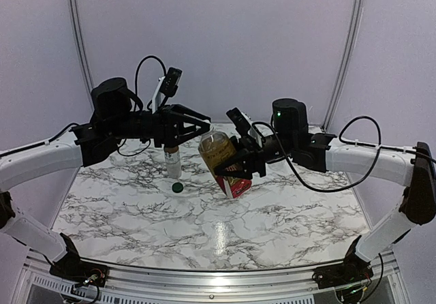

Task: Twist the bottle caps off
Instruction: Unscrew the bottle cap from the plastic bottle.

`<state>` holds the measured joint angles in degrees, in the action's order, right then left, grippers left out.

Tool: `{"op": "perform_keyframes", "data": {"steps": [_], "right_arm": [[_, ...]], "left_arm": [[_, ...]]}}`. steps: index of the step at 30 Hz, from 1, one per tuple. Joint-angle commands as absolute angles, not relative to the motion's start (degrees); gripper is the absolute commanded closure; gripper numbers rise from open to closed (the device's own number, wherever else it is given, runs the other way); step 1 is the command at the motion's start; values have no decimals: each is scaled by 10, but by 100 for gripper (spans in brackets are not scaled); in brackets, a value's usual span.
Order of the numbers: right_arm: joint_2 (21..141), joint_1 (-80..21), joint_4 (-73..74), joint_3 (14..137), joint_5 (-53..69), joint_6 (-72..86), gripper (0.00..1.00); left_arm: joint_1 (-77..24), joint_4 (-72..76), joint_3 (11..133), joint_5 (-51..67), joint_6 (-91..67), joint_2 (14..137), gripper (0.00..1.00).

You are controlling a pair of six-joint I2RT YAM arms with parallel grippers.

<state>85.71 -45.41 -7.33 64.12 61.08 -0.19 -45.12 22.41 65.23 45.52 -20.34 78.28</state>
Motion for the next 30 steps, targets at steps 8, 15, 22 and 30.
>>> {"op": "perform_keyframes", "data": {"steps": [8,15,22,30], "right_arm": [[868,-452,-102,639,634,13,57],[868,-452,-102,640,632,13,57],[869,-452,-102,641,628,16,57],[869,-452,-96,644,607,17,58]], "left_arm": [[-449,284,677,495,-233,799,54],[-447,287,677,494,-237,804,63],[-448,289,672,492,-239,808,64],[-448,289,660,468,-238,803,78]]}}
